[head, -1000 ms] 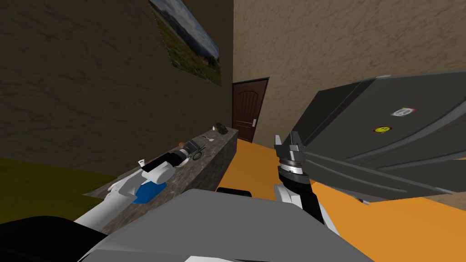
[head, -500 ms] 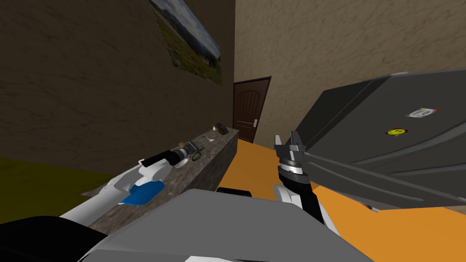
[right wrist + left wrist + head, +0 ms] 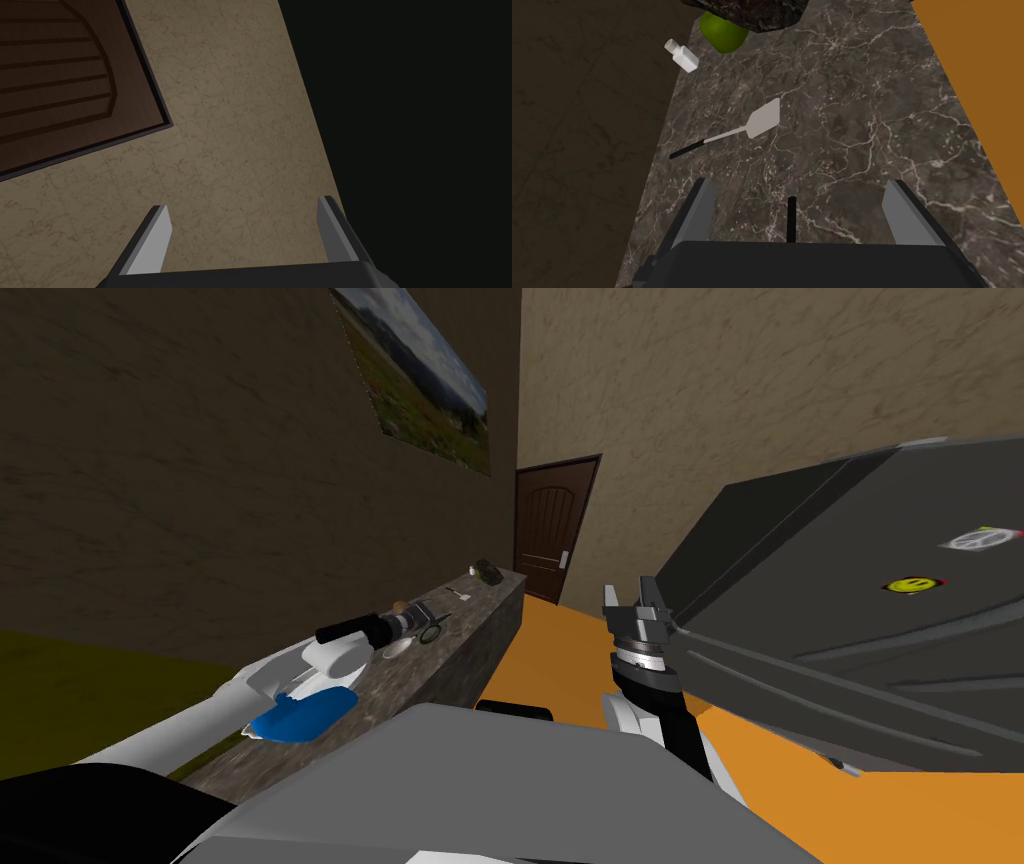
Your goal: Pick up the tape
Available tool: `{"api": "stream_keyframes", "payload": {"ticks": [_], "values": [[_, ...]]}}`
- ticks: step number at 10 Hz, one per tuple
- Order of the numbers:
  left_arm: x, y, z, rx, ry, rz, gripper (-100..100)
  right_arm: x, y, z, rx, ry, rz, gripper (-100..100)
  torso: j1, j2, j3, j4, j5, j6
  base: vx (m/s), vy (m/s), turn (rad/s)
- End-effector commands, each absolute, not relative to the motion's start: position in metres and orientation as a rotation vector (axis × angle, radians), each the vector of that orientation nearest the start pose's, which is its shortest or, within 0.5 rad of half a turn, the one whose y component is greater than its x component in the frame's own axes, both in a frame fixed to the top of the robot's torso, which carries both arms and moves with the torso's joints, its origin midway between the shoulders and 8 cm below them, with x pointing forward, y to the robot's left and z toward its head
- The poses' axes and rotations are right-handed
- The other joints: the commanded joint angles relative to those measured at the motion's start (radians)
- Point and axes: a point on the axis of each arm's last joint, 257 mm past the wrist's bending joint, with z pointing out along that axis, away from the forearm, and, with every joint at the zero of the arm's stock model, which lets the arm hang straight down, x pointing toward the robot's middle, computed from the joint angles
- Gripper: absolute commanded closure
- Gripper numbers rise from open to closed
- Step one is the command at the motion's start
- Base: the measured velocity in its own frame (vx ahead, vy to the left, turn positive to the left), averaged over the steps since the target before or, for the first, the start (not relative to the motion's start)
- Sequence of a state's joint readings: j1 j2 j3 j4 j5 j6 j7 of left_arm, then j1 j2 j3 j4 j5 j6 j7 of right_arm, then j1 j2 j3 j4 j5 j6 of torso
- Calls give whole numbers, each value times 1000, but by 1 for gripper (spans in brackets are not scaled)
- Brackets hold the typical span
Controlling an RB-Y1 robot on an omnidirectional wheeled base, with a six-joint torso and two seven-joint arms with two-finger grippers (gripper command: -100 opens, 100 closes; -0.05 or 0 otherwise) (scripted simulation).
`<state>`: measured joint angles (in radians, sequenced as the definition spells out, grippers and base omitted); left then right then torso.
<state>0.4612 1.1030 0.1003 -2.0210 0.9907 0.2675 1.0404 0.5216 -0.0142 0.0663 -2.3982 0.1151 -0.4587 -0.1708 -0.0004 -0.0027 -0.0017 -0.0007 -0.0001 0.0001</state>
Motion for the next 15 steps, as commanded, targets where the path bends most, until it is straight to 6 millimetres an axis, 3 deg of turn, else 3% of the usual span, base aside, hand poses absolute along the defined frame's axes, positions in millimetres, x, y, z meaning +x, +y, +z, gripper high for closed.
{"api": "stream_keyframes", "payload": {"ticks": [1, 7, 8, 15], "values": [[417, 405, -201, -2378, 907, -1509, -100, 329, -242, 60, 606, 611, 1457, 0, 0, 0, 0, 0, 0, 0, 53, -29, 96], [392, 425, -237, -2651, 841, -1251, -100, 329, -242, 60, 606, 611, 1457, 0, 0, 0, 0, 0, 0, 0, 44, -22, 56], [392, 426, -236, -2648, 850, -1243, -100, 329, -242, 60, 606, 611, 1457, 0, 0, -1, 0, 0, 0, 0, 37, -12, 30], [345, 453, -272, -2897, 722, -854, -100, 329, -242, 60, 606, 611, 1457, 0, 0, -1, 0, 0, 0, 0, 45, -15, 56]]}}
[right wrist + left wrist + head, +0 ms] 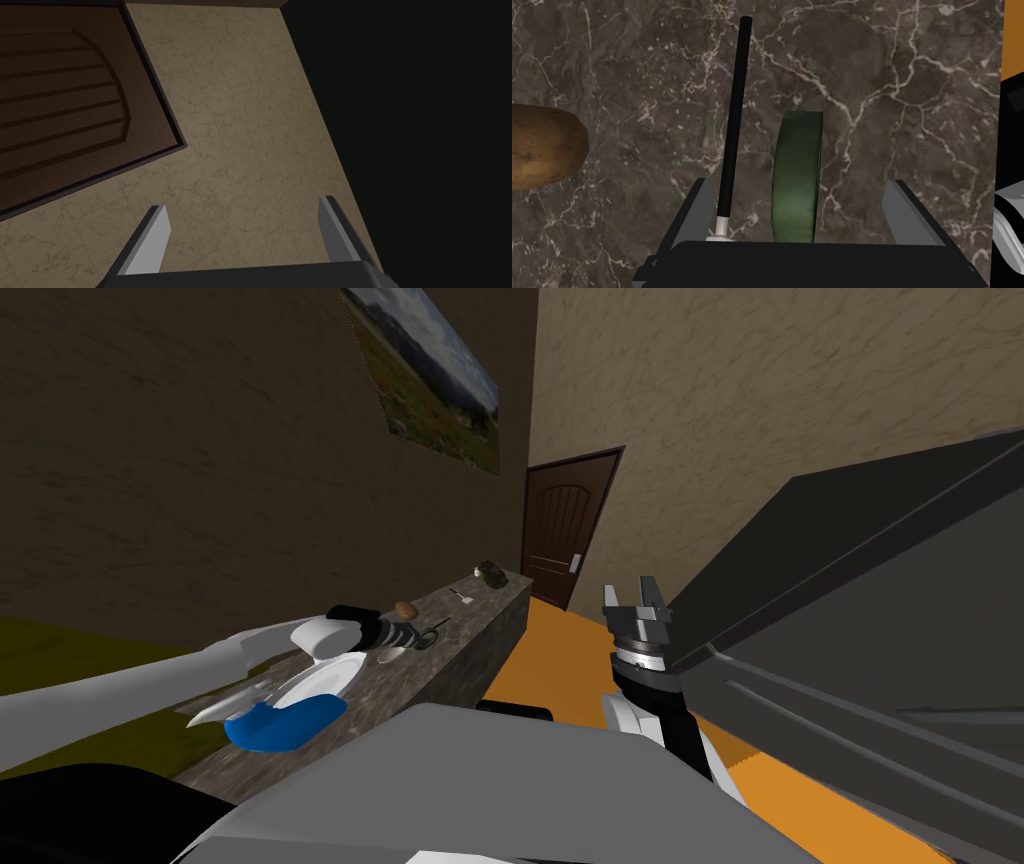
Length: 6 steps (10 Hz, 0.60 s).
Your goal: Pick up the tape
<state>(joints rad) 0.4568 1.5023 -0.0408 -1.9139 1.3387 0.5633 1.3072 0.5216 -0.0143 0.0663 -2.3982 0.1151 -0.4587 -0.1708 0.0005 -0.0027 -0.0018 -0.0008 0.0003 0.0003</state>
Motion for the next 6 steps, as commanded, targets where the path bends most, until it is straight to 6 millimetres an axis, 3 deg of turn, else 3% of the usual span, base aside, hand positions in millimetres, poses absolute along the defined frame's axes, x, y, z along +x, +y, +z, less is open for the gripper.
{"api": "stream_keyframes", "payload": {"ticks": [1, 3, 4, 5, 6], "values": [[335, 458, -277, -2927, 699, -787, -100, 329, -242, 60, 606, 611, 1457, 0, 0, 0, 0, 0, 0, 0, 38, -3, 62], [335, 457, -276, -2927, 699, -789, -100, 329, -242, 60, 606, 611, 1457, 0, 0, 0, 0, 0, 0, 0, 23, -6, 20], [334, 458, -277, -2930, 696, -782, 0, 329, -242, 60, 606, 611, 1457, 0, 0, 1, 1, 0, 0, 0, 0, 0, 0], [330, 463, -287, -2929, 684, -784, -100, 329, -242, 60, 606, 611, 1457, 0, 0, 2, 1, 1, 0, 0, 27, -10, -61], [328, 465, -291, -2929, 679, -783, -100, 329, -242, 60, 606, 611, 1457, 0, 0, 1, 1, 0, 0, 0, 45, -22, -51]]}}
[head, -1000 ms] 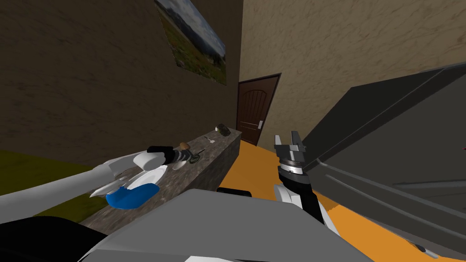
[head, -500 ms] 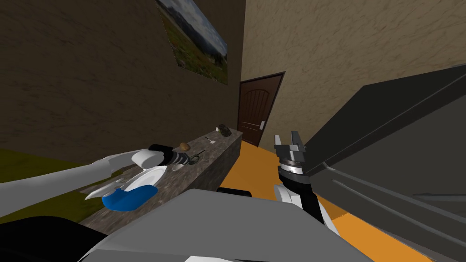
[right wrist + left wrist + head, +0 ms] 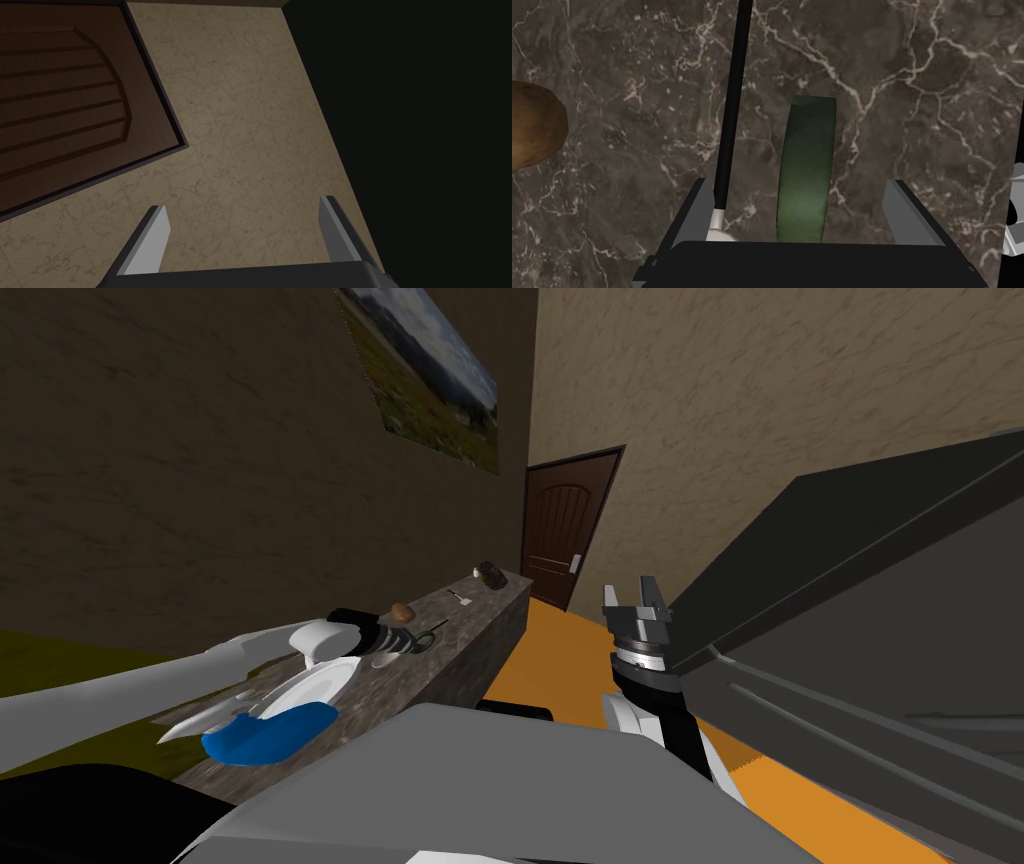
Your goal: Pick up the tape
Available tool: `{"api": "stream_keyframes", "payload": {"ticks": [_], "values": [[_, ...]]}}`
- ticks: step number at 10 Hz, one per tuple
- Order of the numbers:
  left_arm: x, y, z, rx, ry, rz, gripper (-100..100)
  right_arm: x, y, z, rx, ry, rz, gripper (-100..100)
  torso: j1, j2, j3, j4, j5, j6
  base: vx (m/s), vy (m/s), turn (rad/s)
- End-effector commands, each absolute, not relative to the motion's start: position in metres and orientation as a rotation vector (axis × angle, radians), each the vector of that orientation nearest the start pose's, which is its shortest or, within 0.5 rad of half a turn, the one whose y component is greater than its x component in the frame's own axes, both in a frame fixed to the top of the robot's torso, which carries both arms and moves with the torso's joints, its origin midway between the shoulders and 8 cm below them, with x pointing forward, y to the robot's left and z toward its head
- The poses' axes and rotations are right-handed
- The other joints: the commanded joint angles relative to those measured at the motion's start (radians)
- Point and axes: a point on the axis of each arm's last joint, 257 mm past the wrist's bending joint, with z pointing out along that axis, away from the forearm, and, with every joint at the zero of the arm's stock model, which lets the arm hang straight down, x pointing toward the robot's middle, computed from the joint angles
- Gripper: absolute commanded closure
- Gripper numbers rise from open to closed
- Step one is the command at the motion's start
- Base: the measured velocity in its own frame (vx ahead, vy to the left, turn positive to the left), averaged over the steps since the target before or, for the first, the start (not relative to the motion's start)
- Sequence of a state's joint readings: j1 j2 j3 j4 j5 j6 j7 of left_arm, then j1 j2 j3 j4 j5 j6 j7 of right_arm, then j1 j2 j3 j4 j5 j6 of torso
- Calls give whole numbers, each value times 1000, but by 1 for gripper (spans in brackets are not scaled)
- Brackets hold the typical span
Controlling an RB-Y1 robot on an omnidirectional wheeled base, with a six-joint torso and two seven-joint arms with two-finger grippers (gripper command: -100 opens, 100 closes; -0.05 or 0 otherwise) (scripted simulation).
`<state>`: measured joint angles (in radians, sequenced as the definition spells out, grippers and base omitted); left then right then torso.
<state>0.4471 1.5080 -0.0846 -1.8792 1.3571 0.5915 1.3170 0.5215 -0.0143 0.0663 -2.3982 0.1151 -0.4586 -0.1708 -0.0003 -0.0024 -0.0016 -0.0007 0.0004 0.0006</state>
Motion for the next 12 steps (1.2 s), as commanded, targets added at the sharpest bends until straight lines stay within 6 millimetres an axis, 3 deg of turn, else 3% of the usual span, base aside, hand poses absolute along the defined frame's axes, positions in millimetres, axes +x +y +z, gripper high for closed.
{"api": "stream_keyframes", "payload": {"ticks": [1, 2, 3, 7, 8, 9, 11, 12], "values": [[326, 468, -297, -2929, 672, -783, -100, 329, -242, 60, 606, 611, 1457, 0, 0, 0, 0, 0, 0, 0, 47, -26, -39], [327, 466, -294, -2930, 675, -782, -100, 329, -242, 60, 606, 611, 1457, 0, 0, 0, 0, 0, 0, 0, 20, -11, -4], [327, 466, -294, -2929, 676, -783, 100, 329, -242, 60, 606, 611, 1457, 0, 0, 1, 0, 0, 0, 0, 0, 0, 0], [327, 466, -294, -2929, 679, -783, 100, 329, -242, 60, 606, 611, 1457, 0, 2, 2, 1, 0, 0, -1, 0, 0, 0], [327, 466, -294, -2929, 679, -783, 0, 329, -242, 60, 606, 611, 1457, 0, 2, 2, 1, 0, 0, -1, 0, 0, 0], [331, 462, -285, -2929, 686, -784, 100, 329, -242, 60, 606, 611, 1457, 0, 2, 2, 1, 0, 0, -1, -29, 10, 68], [332, 461, -283, -2927, 693, -785, 100, 329, -242, 60, 606, 611, 1457, 0, 3, 6, 3, 1, 0, -1, -37, 19, 46], [332, 460, -282, -2928, 692, -785, 0, 329, -242, 60, 606, 611, 1457, 0, 3, 5, 3, 1, 1, -1, 0, 0, 0]]}}
